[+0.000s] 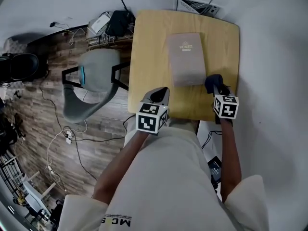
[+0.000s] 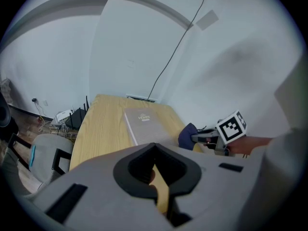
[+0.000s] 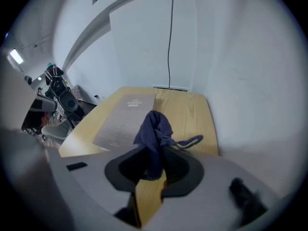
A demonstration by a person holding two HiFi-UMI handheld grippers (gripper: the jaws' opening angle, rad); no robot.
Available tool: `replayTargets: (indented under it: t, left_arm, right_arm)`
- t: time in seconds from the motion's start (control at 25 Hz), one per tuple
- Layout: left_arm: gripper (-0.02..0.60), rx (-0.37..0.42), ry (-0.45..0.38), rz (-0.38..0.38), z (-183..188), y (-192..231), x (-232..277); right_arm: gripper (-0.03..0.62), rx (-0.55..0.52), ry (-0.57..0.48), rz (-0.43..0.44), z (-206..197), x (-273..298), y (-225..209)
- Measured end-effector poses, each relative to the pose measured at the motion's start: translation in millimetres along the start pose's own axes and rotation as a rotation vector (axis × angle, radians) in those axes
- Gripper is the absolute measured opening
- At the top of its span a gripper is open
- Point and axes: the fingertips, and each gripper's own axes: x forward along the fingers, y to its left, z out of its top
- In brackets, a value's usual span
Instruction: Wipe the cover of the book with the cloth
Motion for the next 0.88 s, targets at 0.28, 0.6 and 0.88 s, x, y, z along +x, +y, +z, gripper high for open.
replayTargets:
  t: [0.28,0.6,0.88]
  left_arm:
    - [0.006,-0.018,-0.063,-0.023,25.2,-5.7,-15.2]
    - [0.007,0.049,-0.198,-0.066,82.0,-30.3,-50.1]
    - [0.006,0.114,-0.427,-0.058,141.5,-55.5,-106.3]
  right_arm:
    - [0.089,0.070,-0.175,0.111,65.0,-61.3,45.0]
    - [0.089,-0.047,-0.382,0.242,145.0,-126.2,105.3]
    - [0.089,-0.235,-0.591,0.254,196.0,-196.5,132.4]
